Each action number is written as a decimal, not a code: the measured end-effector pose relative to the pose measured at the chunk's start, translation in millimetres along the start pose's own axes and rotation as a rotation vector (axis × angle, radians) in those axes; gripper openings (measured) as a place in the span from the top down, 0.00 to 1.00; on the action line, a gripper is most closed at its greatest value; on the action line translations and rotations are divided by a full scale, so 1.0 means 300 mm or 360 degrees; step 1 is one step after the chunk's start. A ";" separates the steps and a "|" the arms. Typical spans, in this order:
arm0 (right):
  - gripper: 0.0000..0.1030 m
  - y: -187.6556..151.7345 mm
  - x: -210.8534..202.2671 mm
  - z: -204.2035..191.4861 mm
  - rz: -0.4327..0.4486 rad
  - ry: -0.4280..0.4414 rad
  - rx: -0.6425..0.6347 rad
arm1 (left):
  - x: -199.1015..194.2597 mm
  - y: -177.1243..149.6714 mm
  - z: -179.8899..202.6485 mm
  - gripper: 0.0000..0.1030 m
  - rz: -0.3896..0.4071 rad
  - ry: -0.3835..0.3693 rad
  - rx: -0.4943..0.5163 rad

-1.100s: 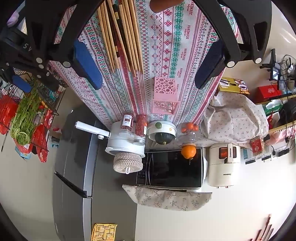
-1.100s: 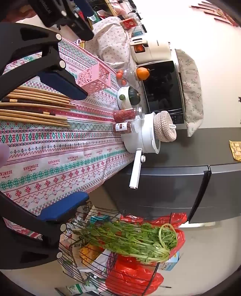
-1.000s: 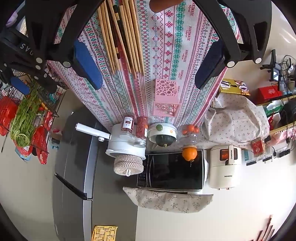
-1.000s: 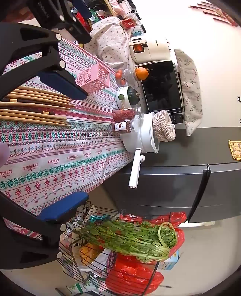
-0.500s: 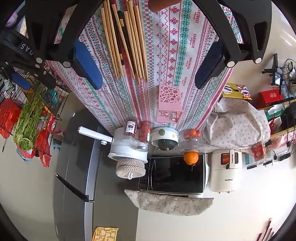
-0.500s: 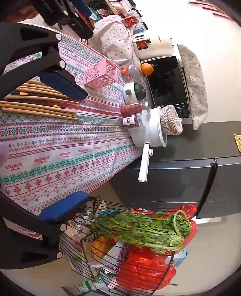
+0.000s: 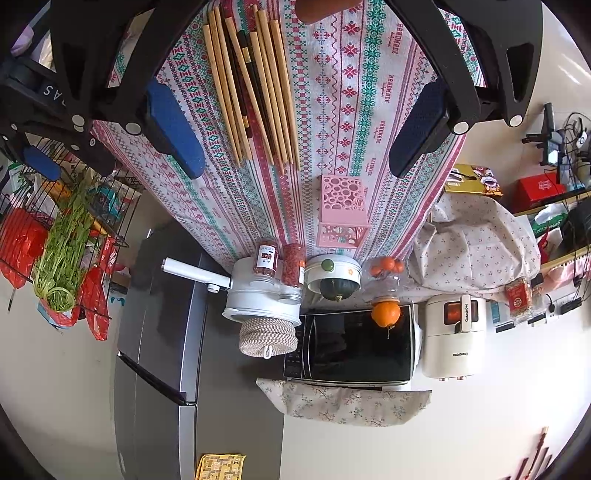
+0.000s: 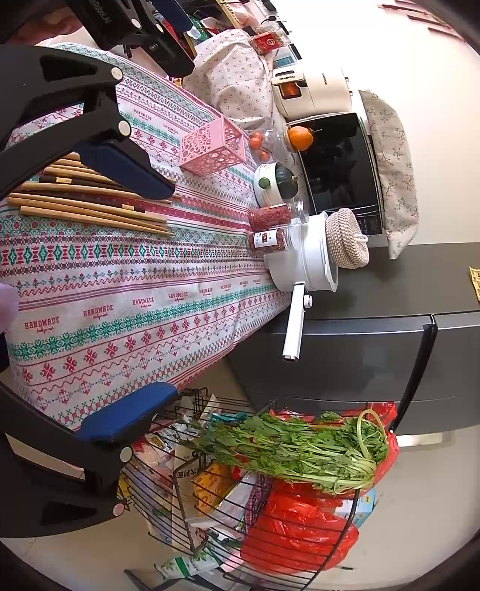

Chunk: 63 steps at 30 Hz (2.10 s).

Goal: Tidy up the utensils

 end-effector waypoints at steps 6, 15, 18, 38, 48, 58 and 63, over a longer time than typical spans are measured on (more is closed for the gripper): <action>0.07 -0.004 -0.003 0.001 0.0007 0.0003 0.0004 | -0.001 -0.004 0.002 0.07 0.0002 0.0001 -0.0001; 0.07 -0.011 0.002 0.002 0.0002 0.0013 0.0007 | -0.002 -0.010 0.002 0.07 -0.0002 -0.0002 -0.0001; 0.07 -0.014 0.005 0.002 -0.0006 0.0019 0.0009 | -0.001 -0.010 0.005 0.07 -0.0002 0.0000 0.0002; 0.07 -0.019 0.012 0.002 -0.0023 0.0021 0.0010 | 0.016 -0.026 0.002 0.07 -0.0024 0.0006 0.0012; 0.07 -0.019 0.012 0.004 -0.0024 0.0022 0.0011 | 0.020 -0.028 0.007 0.07 -0.0025 0.0007 0.0014; 0.07 -0.027 0.019 0.009 -0.0033 0.0019 0.0009 | 0.027 -0.037 0.012 0.07 -0.0034 0.0007 0.0022; 0.07 -0.028 0.023 0.007 -0.0041 0.0011 0.0008 | 0.031 -0.043 0.011 0.07 -0.0038 0.0011 0.0016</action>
Point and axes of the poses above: each gripper's, at about its wrist camera, not at the fingertips, and x roughly the way its jaws point, z to its right, y to its top, the point moved 7 cm from there along x, roughly the way its jaws point, and after that the axes turned 7 degrees about -z, right-handed, at the moved point
